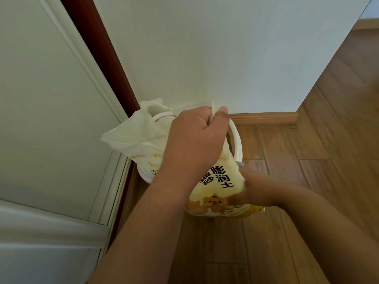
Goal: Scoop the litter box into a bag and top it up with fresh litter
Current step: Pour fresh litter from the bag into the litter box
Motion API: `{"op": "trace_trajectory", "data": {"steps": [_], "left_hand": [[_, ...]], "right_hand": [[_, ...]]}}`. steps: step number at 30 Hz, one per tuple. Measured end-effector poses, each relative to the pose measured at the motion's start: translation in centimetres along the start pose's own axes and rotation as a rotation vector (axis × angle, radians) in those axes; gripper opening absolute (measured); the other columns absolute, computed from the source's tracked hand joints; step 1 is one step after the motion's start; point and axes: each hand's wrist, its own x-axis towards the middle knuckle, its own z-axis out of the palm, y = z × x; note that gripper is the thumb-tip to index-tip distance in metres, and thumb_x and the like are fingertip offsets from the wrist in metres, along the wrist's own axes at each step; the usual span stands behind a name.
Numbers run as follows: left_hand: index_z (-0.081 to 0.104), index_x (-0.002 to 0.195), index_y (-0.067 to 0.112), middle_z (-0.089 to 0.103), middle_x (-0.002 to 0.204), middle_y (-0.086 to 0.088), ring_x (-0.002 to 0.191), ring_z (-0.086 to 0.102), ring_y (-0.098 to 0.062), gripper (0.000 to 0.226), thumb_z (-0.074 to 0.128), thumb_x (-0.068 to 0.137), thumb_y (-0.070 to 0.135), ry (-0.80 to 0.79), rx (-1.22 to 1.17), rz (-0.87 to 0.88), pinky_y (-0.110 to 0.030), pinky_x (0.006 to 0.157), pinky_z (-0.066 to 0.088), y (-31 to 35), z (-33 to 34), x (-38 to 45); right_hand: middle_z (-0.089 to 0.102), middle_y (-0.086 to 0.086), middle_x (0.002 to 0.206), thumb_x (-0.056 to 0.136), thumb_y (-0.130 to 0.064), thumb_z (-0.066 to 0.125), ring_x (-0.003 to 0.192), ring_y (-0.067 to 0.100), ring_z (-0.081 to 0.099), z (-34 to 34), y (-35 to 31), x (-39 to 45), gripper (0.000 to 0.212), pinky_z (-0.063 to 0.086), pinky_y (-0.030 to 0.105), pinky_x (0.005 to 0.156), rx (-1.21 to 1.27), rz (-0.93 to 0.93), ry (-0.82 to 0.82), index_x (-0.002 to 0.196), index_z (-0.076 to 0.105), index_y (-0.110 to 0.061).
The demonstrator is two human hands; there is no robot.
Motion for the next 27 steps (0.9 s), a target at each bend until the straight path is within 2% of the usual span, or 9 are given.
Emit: {"op": "trace_trajectory", "data": {"steps": [2,4,7,11,13,18,22,25,27], "left_hand": [[0.027,0.058,0.018,0.023,0.048,0.01,0.044,0.024,-0.009,0.057,0.059,0.102,0.034,-0.001,-0.01,0.009,-0.019,0.042,0.023,0.0,0.0,0.0],[0.028,0.057,0.018,0.023,0.048,0.01,0.044,0.024,-0.009,0.057,0.06,0.102,0.034,0.017,-0.019,0.009,-0.02,0.043,0.024,0.1,-0.3,0.0],[0.026,0.056,0.022,0.022,0.045,0.012,0.042,0.022,-0.009,0.059,0.061,0.101,0.034,0.068,-0.065,0.008,-0.023,0.043,0.025,0.5,-1.3,0.2],[0.025,0.053,0.024,0.022,0.043,0.012,0.041,0.02,-0.007,0.061,0.062,0.101,0.033,0.127,-0.147,0.028,-0.022,0.042,0.024,1.2,-2.4,0.4],[0.024,0.053,0.024,0.022,0.043,0.013,0.04,0.02,-0.007,0.061,0.062,0.101,0.032,0.138,-0.165,0.035,-0.022,0.042,0.024,1.4,-2.8,0.4],[0.028,0.051,0.023,0.023,0.043,0.013,0.042,0.022,-0.011,0.061,0.064,0.099,0.034,0.208,-0.176,-0.018,-0.027,0.045,0.026,0.7,-4.4,0.9],[0.029,0.05,0.022,0.022,0.044,0.013,0.045,0.023,-0.013,0.062,0.064,0.098,0.037,0.204,-0.171,-0.01,-0.031,0.046,0.027,0.4,-5.0,0.8],[0.027,0.052,0.023,0.024,0.045,0.013,0.045,0.024,-0.011,0.061,0.064,0.099,0.038,0.211,-0.144,0.0,-0.03,0.046,0.027,0.5,-5.2,0.8],[0.027,0.052,0.023,0.025,0.045,0.013,0.045,0.025,-0.01,0.061,0.064,0.099,0.039,0.223,-0.136,0.0,-0.029,0.046,0.029,0.3,-5.3,1.2]], "right_hand": [[0.057,-0.025,0.121,0.068,-0.05,0.088,0.112,0.005,0.061,0.8,0.5,0.2,0.074,0.053,0.027,0.095,0.068,-0.014,-0.026,0.119,0.034,-0.059],[0.059,-0.03,0.121,0.066,-0.048,0.091,0.116,0.0,0.059,1.2,1.3,0.4,0.078,0.053,0.022,0.094,0.134,-0.02,-0.064,0.124,0.041,-0.061],[0.065,-0.029,0.118,0.069,-0.037,0.091,0.112,-0.005,0.06,1.6,2.4,0.5,0.08,0.05,0.008,0.08,0.203,-0.015,-0.143,0.131,0.045,-0.056],[0.066,-0.016,0.128,0.071,-0.022,0.091,0.119,0.006,0.064,2.9,3.9,0.8,0.091,0.058,0.023,0.085,0.303,-0.017,-0.152,0.141,0.038,-0.048],[0.065,-0.012,0.131,0.073,-0.027,0.09,0.12,0.007,0.063,3.4,4.2,1.1,0.093,0.059,0.026,0.088,0.336,-0.007,-0.133,0.146,0.035,-0.043],[0.056,-0.023,0.132,0.086,-0.043,0.076,0.113,-0.007,0.055,3.3,2.8,0.6,0.076,0.052,0.006,0.075,0.284,-0.023,-0.094,0.148,0.032,-0.043],[0.059,-0.02,0.133,0.087,-0.052,0.071,0.12,0.004,0.059,3.3,2.7,0.3,0.07,0.055,0.028,0.097,0.303,0.008,0.004,0.145,0.033,-0.049],[0.062,-0.017,0.126,0.091,-0.054,0.065,0.108,0.009,0.066,3.1,1.9,-0.3,0.053,0.06,0.036,0.089,0.262,0.057,0.124,0.136,0.037,-0.052],[0.064,-0.011,0.119,0.095,-0.052,0.059,0.094,0.018,0.072,3.0,1.0,-0.8,0.043,0.064,0.04,0.073,0.23,0.086,0.152,0.132,0.036,-0.051]]}}
